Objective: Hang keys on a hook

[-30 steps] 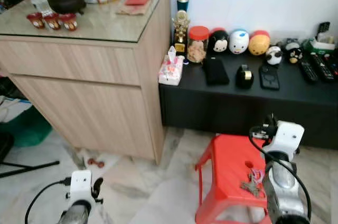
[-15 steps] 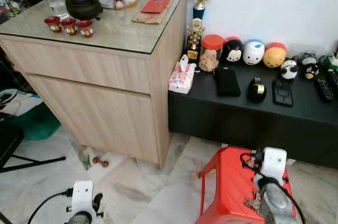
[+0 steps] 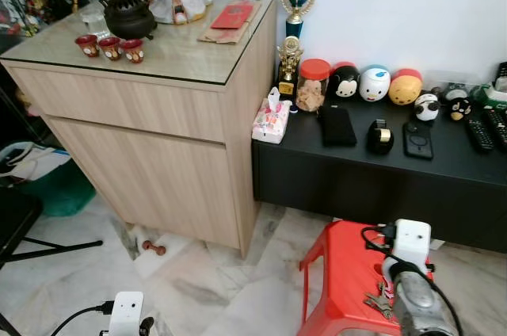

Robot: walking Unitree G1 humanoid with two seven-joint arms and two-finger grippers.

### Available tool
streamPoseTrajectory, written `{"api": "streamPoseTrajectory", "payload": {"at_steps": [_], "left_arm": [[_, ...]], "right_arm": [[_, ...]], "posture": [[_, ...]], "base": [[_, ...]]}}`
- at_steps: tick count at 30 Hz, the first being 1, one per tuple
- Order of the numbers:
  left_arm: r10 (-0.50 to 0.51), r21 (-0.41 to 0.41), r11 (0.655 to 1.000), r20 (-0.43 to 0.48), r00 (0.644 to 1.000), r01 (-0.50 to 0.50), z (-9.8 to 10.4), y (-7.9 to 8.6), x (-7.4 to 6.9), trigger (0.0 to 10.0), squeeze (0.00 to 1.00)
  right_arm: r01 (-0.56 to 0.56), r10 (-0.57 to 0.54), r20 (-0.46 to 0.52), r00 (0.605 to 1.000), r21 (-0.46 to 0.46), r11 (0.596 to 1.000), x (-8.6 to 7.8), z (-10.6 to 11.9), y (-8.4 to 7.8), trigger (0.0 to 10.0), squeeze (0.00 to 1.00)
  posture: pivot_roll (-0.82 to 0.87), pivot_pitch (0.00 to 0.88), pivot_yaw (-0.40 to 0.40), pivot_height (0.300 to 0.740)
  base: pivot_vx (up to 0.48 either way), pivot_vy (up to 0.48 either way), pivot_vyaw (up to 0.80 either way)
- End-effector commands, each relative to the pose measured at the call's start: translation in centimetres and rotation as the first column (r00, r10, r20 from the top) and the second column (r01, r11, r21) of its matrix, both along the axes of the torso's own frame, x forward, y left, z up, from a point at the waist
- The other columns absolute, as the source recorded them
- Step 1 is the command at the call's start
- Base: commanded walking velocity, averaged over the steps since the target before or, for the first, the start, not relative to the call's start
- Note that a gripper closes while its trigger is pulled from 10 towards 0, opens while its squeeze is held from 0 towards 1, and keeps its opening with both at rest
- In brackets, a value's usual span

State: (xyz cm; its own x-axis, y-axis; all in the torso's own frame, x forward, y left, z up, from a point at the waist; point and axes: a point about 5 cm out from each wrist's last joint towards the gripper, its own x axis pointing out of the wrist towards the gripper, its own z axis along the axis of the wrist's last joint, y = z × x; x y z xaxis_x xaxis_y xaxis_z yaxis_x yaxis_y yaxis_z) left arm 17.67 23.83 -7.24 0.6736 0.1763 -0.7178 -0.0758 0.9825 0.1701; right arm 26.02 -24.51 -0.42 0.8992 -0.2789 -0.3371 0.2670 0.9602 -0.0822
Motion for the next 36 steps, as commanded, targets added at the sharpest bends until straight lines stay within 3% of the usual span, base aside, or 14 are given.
{"api": "streamPoseTrajectory", "payload": {"at_steps": [1,4,9,22,24,29,36], "left_arm": [[-0.026,0.002,1.0,-0.036,0.999,0.026,-0.5,-0.5,-0.6,10.0,0.0],[-0.043,-0.006,0.999,-0.05,0.998,0.043,-0.8,-1.0,-1.1,10.0,0.0],[-0.011,-0.013,1.0,-0.061,0.998,0.01,-1.0,-0.8,-1.5,10.0,0.0],[-0.02,-0.014,1.0,-0.094,0.995,0.019,-1.0,-0.5,-1.6,10.0,0.0],[-0.02,-0.009,1.0,-0.102,0.995,0.019,-1.0,-0.3,-1.6,10.0,0.0],[-0.016,-0.007,1.0,-0.111,0.994,0.015,-1.1,-0.1,-1.8,10.0,0.0],[0.004,-0.007,1.0,-0.144,0.99,-0.005,-1.4,0.1,-2.7,10.0,0.0]], "right_arm": [[0.028,-0.028,-0.011,1.0,0.009,1.0,-0.5,-0.3,-0.5,10.0,0.0],[0.053,-0.052,-0.048,0.998,0.031,0.998,-1.0,-0.9,-0.8,10.0,0.0],[-0.01,0.015,-0.134,0.991,0.042,0.999,-1.7,-2.0,-0.1,10.0,0.0],[0.02,0.01,-0.32,0.947,0.091,0.996,-4.1,-4.6,0.7,10.0,0.0],[0.021,0.025,-0.375,0.927,0.116,0.993,-5.3,-5.6,1.6,10.0,0.0],[0.02,0.033,-0.407,0.913,0.124,0.992,-6.0,-6.2,2.0,10.0,0.0],[-0.013,0.069,-0.519,0.852,0.11,0.994,-8.8,-7.8,2.4,10.0,0.0]], "posture": [[-0.11,0.0,0.028,0.74],[-0.1,0.0,0.011,0.74],[-0.08,0.0,-0.017,0.74],[-0.12,0.0,0.017,0.74],[-0.12,0.0,0.025,0.74],[-0.12,0.0,0.024,0.74],[-0.12,0.0,0.013,0.74]], "base": [[0.0,0.0,0.0],[0.0,0.0,0.0],[0.0,0.0,0.0],[-0.16,0.0,0.0],[-0.276,0.0,0.0],[-0.277,0.0,0.0],[-0.282,0.0,0.0]]}}
